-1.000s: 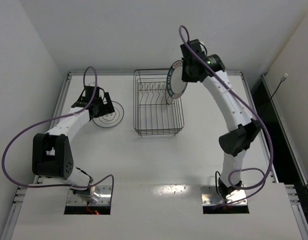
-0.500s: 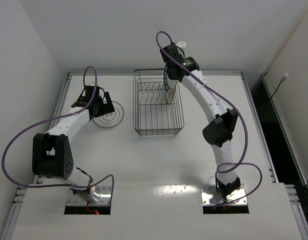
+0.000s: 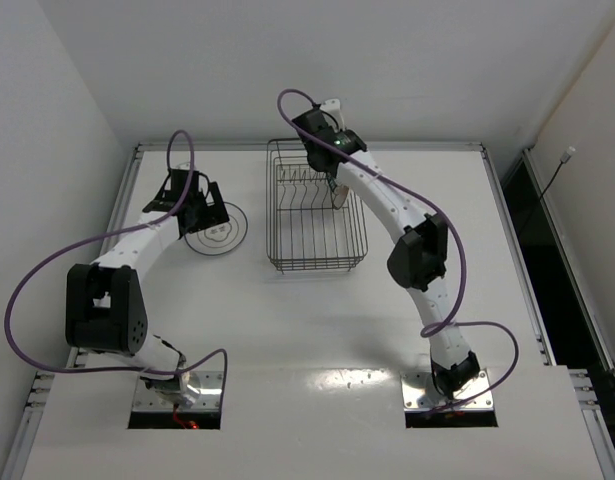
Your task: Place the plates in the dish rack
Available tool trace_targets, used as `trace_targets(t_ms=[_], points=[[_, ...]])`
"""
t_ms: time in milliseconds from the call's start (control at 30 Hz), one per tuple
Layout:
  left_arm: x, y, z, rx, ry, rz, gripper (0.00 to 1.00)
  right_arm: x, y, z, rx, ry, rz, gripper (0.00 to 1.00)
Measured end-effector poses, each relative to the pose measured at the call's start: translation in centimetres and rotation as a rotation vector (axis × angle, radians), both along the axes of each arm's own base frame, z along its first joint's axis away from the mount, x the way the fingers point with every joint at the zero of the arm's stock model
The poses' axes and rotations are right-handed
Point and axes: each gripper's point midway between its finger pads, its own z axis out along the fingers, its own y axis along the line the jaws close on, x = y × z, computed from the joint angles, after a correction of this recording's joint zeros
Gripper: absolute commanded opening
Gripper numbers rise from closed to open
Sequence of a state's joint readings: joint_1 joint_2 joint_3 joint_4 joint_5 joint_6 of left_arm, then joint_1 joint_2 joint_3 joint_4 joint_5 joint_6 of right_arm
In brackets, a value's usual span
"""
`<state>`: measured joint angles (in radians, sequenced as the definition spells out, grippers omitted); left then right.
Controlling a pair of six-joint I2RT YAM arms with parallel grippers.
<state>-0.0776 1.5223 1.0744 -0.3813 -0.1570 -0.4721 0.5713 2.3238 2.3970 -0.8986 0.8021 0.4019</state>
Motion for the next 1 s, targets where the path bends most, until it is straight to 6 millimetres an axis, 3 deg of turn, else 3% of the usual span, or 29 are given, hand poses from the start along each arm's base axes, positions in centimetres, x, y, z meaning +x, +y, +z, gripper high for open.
trace_targets(t_ms=[200,367,533,633,733,833,900,1000], points=[[-0.2,0.0,-0.2,0.001,0.010,0.000,1.00,-0.8,2.5,-3.1,-0.023,0.061,0.056,0.00],[-0.2,0.0,-0.3,0.001,0.012,0.001,1.00,-1.6,3.7,-5.1,0.044,0.128,0.090,0.25],[-0.1,0.0,-1.0,0.004,0.032,0.000,1.00,-2.2,5.1,-4.7,0.128,0.155,0.144,0.41],[-0.1,0.1,-1.8,0.005,0.053,0.002,1.00,-3.2,5.3,-2.1,0.164,0.142,0.179,0.47],[-0.2,0.8,-2.8,-0.007,0.081,0.017,1.00,-5.8,4.8,3.5,0.213,0.087,0.237,0.48],[-0.1,2.2,-3.7,-0.049,0.098,0.055,1.00,-10.4,4.0,10.2,0.275,-0.007,0.312,0.48],[0.0,3.5,-4.3,-0.091,0.108,0.089,1.00,-14.5,3.0,13.9,0.325,-0.067,0.374,0.48],[0.2,5.2,-5.9,-0.179,0.127,0.132,1.00,-20.3,0.6,16.0,0.382,-0.111,0.438,0.48]])
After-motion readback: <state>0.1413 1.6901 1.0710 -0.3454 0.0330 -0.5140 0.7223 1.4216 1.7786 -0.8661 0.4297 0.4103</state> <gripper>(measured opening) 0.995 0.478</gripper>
